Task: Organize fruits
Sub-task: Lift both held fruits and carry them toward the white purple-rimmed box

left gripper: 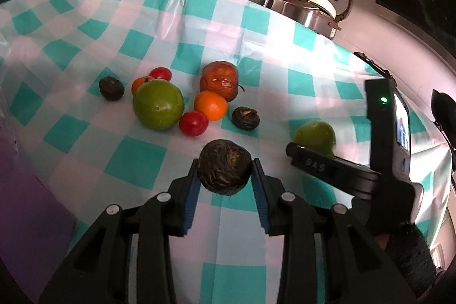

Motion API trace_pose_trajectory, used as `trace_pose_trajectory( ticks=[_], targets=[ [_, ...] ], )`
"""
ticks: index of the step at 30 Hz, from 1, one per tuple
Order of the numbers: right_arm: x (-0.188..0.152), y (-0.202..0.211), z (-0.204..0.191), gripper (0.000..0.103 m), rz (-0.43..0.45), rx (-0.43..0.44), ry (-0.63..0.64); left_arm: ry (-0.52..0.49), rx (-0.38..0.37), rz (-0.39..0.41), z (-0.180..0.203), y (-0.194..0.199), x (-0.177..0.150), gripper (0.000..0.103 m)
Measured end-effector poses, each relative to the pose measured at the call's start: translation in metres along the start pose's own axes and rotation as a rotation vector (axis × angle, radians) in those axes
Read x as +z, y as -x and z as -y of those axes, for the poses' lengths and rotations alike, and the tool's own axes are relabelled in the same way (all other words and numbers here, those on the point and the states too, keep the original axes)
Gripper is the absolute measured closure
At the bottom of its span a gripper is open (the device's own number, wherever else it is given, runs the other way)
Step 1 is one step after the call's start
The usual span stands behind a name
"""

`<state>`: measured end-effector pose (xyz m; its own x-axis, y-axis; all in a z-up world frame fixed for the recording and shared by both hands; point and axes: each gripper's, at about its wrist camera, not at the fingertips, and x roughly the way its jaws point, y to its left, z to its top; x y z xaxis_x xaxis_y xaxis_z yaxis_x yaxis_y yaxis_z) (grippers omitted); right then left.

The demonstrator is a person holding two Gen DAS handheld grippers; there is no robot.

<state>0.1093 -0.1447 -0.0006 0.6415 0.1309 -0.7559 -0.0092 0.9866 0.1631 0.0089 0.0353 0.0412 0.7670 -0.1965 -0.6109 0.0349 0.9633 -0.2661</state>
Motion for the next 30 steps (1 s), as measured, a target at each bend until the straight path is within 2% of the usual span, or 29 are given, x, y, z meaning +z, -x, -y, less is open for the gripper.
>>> trace_pose_trajectory(
  ticks=[6,10,16,20,24,30],
  targets=[
    [-0.036,0.046,0.02,0.045,0.044,0.095,-0.111,0.009,-0.067,0.07,-0.004,0.028,-0.005,0.067],
    [-0.071,0.072,0.025,0.045,0.058,0.155,-0.157,-0.003,-0.081,0.097,0.001,0.053,-0.016,0.067],
    [-0.106,0.109,0.017,0.045,0.118,0.235,-0.162,-0.108,-0.064,0.18,0.018,0.12,-0.036,0.067],
    [-0.118,0.13,0.002,0.045,0.119,0.297,-0.15,-0.15,-0.031,0.228,0.013,0.169,-0.041,0.067],
    [-0.119,0.175,-0.038,0.045,0.165,0.373,-0.063,-0.124,0.004,0.237,-0.013,0.219,-0.038,0.067],
    [-0.12,0.243,-0.126,0.045,0.22,0.525,0.128,-0.099,0.171,0.229,-0.071,0.285,-0.027,0.067]
  ],
)
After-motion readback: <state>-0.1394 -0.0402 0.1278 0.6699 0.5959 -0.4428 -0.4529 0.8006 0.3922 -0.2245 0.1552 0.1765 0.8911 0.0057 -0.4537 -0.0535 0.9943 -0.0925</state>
